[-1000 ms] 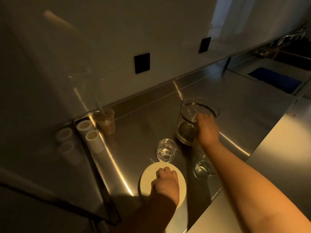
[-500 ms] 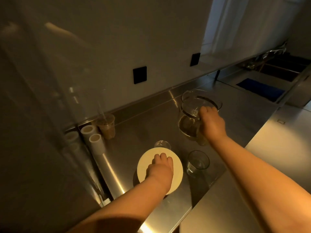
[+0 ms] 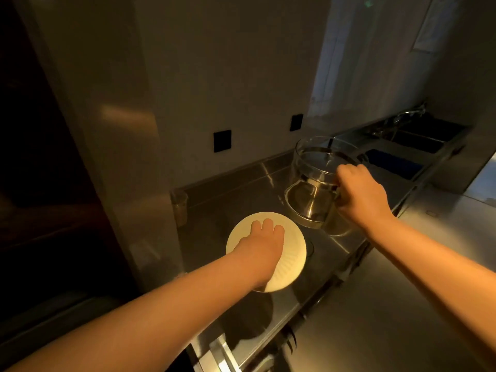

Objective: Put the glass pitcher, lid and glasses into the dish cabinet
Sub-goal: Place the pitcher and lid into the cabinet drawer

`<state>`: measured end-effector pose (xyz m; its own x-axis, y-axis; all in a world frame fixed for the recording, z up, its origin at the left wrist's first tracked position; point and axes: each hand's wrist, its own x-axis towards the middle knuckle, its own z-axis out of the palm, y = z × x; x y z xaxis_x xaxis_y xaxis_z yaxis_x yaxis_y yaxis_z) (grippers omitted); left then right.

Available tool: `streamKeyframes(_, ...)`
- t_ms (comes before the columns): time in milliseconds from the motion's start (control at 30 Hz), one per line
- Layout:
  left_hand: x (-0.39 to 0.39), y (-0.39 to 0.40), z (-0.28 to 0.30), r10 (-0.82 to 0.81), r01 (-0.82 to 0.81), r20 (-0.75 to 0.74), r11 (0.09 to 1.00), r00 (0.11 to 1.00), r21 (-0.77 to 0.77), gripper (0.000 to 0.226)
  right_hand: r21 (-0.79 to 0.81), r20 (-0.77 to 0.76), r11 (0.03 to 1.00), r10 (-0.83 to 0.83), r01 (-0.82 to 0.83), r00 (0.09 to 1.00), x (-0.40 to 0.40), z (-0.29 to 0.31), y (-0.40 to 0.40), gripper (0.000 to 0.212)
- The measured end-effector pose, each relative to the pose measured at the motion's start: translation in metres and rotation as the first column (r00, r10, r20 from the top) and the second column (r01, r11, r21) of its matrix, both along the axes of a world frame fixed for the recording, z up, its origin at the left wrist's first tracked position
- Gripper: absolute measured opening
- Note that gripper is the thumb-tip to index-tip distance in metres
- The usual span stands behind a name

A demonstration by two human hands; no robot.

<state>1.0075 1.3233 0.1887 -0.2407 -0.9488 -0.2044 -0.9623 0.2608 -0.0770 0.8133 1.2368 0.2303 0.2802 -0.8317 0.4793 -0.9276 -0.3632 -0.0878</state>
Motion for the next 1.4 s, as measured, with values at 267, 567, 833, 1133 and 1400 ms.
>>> streamKeyframes(267,-0.004,0.077,0.046,-0.104,0.108,0.045,0.989,0.994,-0.105,0.093,-0.075,0.01,0.996,0.048,-0.048,0.999,-0.007,0.042,0.102,0.041)
streamKeyframes(567,0.044,0.183,0.075,-0.132,0.129,-0.026,0.988,0.991,-0.083,0.094,-0.225,-0.007,0.968,0.111,-0.109,0.994,0.019,0.057,0.218,0.048)
streamKeyframes(833,0.122,0.263,0.057,0.023,-0.037,-0.119,0.993,0.993,-0.115,0.06,-0.255,-0.074,0.916,0.302,-0.31,0.951,0.08,0.046,0.279,0.037)
streamKeyframes(1133,0.163,0.345,0.053,0.24,-0.246,-0.078,0.965,0.968,-0.093,0.062,-0.235,-0.098,0.823,0.509,-0.517,0.855,0.147,0.042,0.304,0.026)
streamKeyframes(1400,0.171,0.398,0.038,0.466,-0.473,-0.139,0.881,0.874,-0.014,0.055,-0.201,-0.086,0.708,0.676,-0.677,0.732,0.169,0.026,0.313,0.03)
